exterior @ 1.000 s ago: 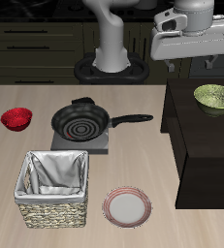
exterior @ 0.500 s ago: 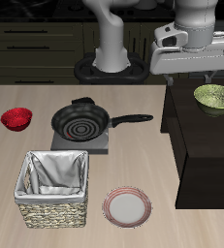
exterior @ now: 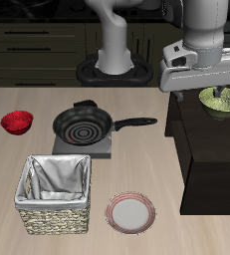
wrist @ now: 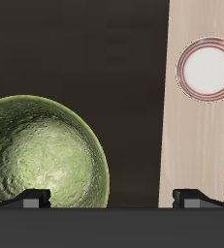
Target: Place the green bowl in the basket
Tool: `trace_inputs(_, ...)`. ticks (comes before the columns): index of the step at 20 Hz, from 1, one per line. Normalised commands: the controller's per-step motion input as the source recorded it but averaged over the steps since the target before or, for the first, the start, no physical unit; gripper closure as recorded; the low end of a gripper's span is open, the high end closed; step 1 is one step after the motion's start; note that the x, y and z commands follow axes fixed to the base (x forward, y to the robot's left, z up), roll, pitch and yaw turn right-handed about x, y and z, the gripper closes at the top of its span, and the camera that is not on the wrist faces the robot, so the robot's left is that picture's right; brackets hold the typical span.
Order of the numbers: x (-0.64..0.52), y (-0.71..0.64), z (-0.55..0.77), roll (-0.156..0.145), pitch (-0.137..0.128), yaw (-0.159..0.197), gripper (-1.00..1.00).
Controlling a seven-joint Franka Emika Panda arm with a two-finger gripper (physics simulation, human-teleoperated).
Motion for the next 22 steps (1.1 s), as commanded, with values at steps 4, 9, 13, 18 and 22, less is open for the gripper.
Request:
trace_inputs(4,-0.05,0.07,-0.36,0.017,0.033,0.045,-1.0)
trace_inputs(9,-0.15,0.06,-0.29,0.078,0.035,0.033,-1.0)
trace_inputs(13,-0.28,-0.03,-0.17,0.099,-0.002,-0.036,1.0)
trace_inputs(18,-0.19,-0.13,0.05,0.023,-0.004,-0.038,1.0)
trace_inputs(22,-0.12,-0.14,0.14,0.017,-0.022,-0.033,1.0)
